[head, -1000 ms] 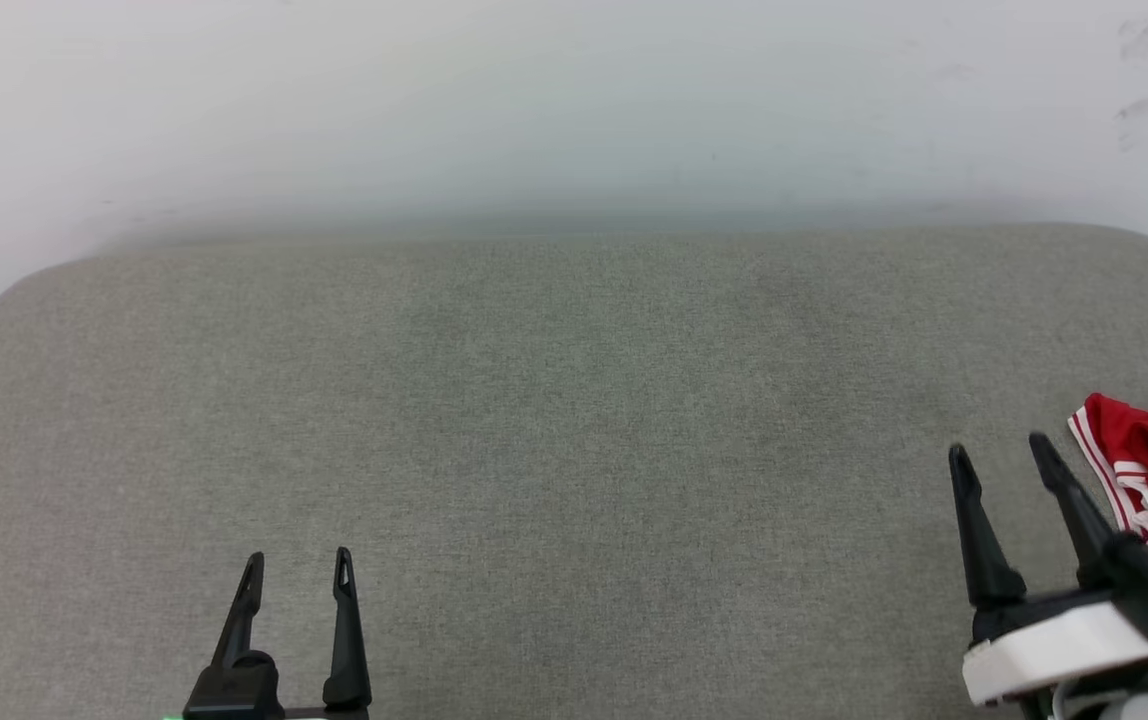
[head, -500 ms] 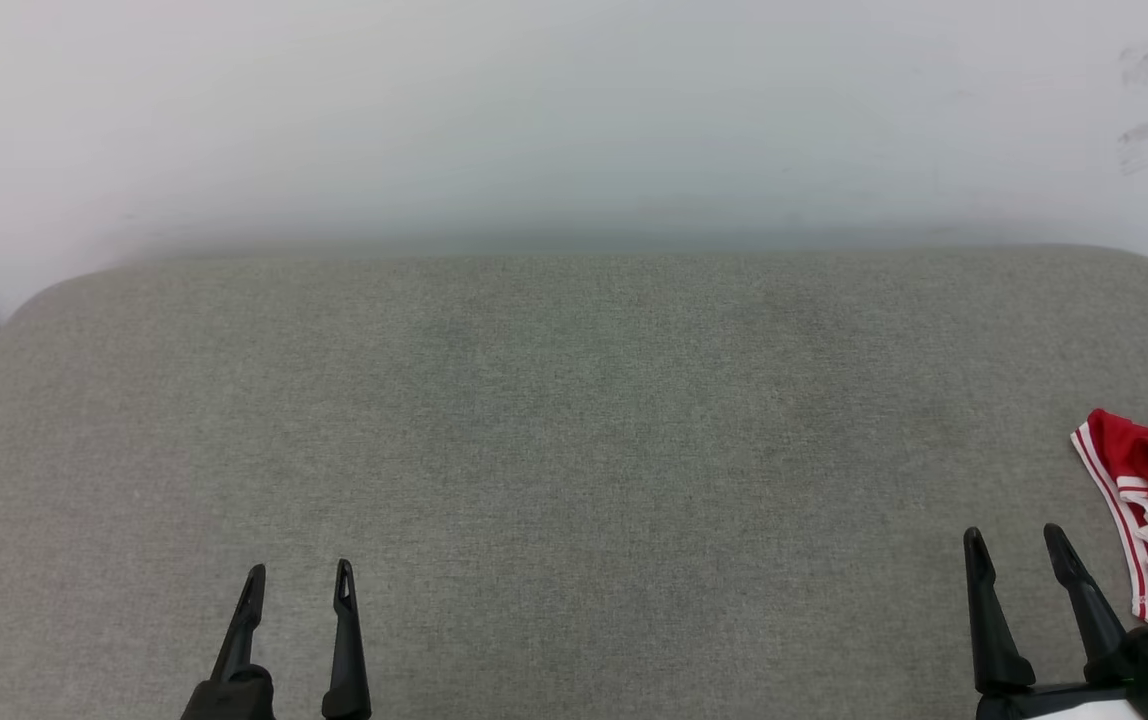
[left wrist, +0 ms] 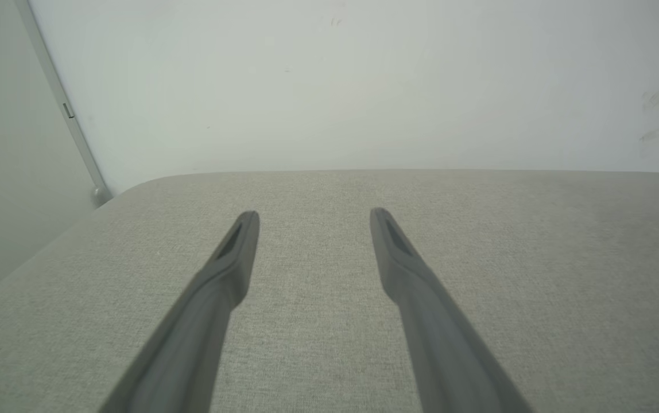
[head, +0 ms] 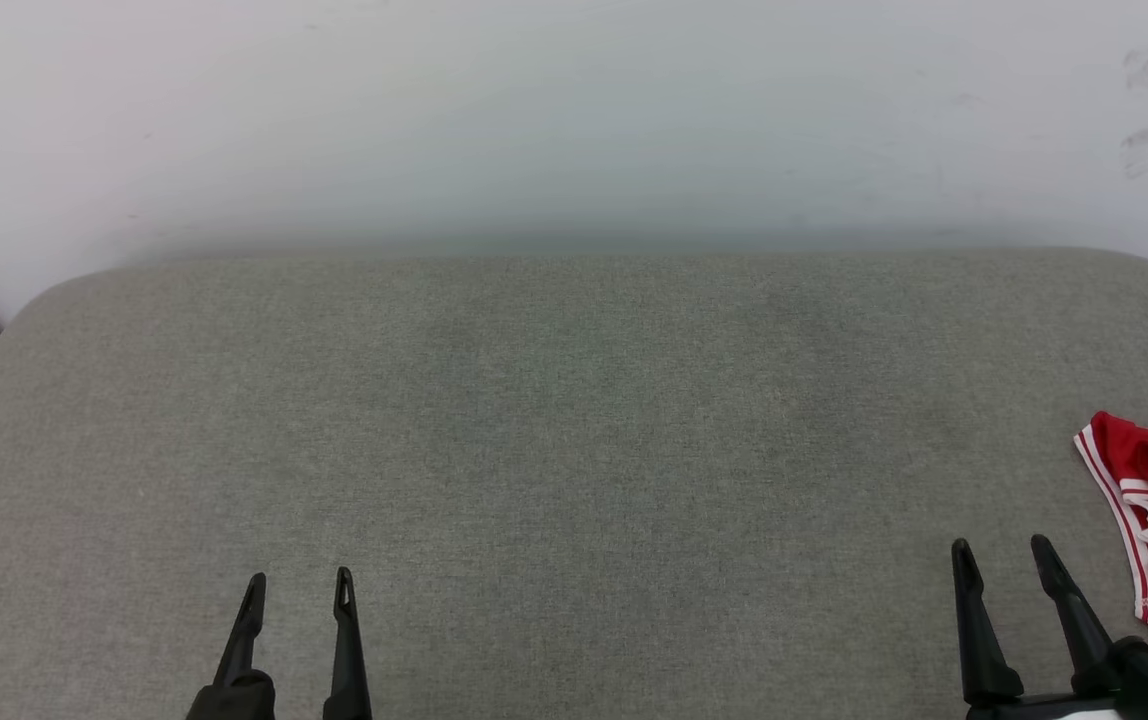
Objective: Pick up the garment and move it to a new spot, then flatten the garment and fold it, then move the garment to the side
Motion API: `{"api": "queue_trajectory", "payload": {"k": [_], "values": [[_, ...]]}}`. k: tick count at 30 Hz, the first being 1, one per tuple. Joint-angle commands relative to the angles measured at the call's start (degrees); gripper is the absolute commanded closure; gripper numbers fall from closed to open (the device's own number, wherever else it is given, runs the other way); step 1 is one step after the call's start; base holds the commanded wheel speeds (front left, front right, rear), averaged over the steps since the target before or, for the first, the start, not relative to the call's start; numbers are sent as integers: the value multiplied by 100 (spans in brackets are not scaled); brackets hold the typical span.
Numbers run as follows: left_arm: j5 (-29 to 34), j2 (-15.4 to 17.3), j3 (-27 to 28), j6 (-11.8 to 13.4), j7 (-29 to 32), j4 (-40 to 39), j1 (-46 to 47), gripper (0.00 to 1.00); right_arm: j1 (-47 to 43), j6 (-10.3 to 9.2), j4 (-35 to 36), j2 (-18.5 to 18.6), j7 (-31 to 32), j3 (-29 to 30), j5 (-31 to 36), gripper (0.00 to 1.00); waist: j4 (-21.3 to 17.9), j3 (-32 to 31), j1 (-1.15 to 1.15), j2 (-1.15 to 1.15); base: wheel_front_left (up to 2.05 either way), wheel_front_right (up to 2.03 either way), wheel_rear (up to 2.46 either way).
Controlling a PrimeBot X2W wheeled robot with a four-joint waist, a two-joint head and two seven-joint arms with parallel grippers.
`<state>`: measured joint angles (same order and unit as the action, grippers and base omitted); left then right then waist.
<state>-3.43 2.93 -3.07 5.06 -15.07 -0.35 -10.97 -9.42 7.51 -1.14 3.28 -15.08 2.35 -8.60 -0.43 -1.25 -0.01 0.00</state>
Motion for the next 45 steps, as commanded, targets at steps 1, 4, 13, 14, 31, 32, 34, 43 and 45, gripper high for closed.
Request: {"api": "queue_trajectory", "payload": {"k": [1, 4, 13, 14, 31, 32, 34, 43, 45], "values": [[-8, 0, -5, 1, 0, 5, 0, 100, 0, 0, 0, -4, 0, -10, -1, 100, -1, 1, 1, 0, 0, 0, 0], [-23, -2, -25, -2, 9, 146, -43, 100, -28, 0, -146, -6, 7, -20, -8, 100, -1, 2, 1, 0, 0, 0, 0], [-1118, 63, -1, -116, 186, 251, 111, 100, 139, 0, -287, 41, 196, -41, -1024, 100, 2, 12, 1, 0, 0, 0, 0], [-1242, 71, 3, -135, 208, 273, 138, 100, 163, 0, -303, 47, 218, -42, -1139, 100, 2, 13, 1, 0, 0, 0, 0], [-3012, 159, 70, -398, 523, 580, 515, 100, 480, -1, -513, 109, 557, -44, -2790, 100, 8, 30, 1, 0, 0, 0, 0], [-3110, 162, 75, -413, 540, 595, 535, 100, 496, -1, -525, 111, 576, -42, -2881, 100, 8, 31, 1, 0, 0, 0, 0], [-3306, 169, 85, -438, 578, 625, 573, 100, 531, -1, -548, 116, 615, -40, -3063, 100, 9, 33, 1, 0, 0, 0, 0], [-4125, 197, 137, -553, 740, 728, 740, 100, 682, -1, -644, 132, 789, -24, -3829, 100, 12, 44, 1, 0, 0, 0, 0], [-4295, 202, 150, -576, 775, 746, 771, 100, 706, -1, -664, 134, 826, -20, -3986, 100, 13, 46, 1, 0, 0, 0, 0]]}}
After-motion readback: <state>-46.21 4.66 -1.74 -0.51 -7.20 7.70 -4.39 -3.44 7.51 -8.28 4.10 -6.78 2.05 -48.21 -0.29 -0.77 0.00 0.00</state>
